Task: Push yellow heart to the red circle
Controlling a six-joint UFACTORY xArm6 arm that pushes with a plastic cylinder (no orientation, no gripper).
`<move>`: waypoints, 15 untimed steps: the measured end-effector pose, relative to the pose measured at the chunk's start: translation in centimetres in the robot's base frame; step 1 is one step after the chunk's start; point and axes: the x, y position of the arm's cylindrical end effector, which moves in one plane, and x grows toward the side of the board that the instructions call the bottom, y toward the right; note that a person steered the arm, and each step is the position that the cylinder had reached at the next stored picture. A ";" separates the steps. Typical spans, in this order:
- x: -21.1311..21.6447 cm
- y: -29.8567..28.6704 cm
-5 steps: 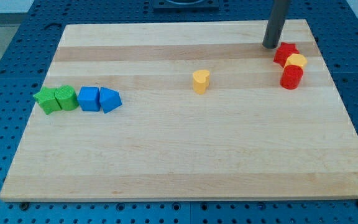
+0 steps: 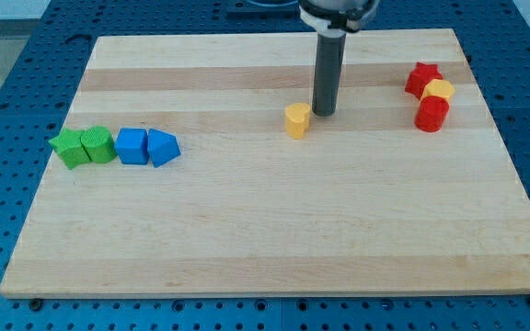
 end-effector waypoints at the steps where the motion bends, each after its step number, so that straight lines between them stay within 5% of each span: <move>1: 1.3 0.0; 3: -2.5 -1.7; 5: 0.5 -6.3; 7: 4.1 -1.1; 15: 5.4 9.2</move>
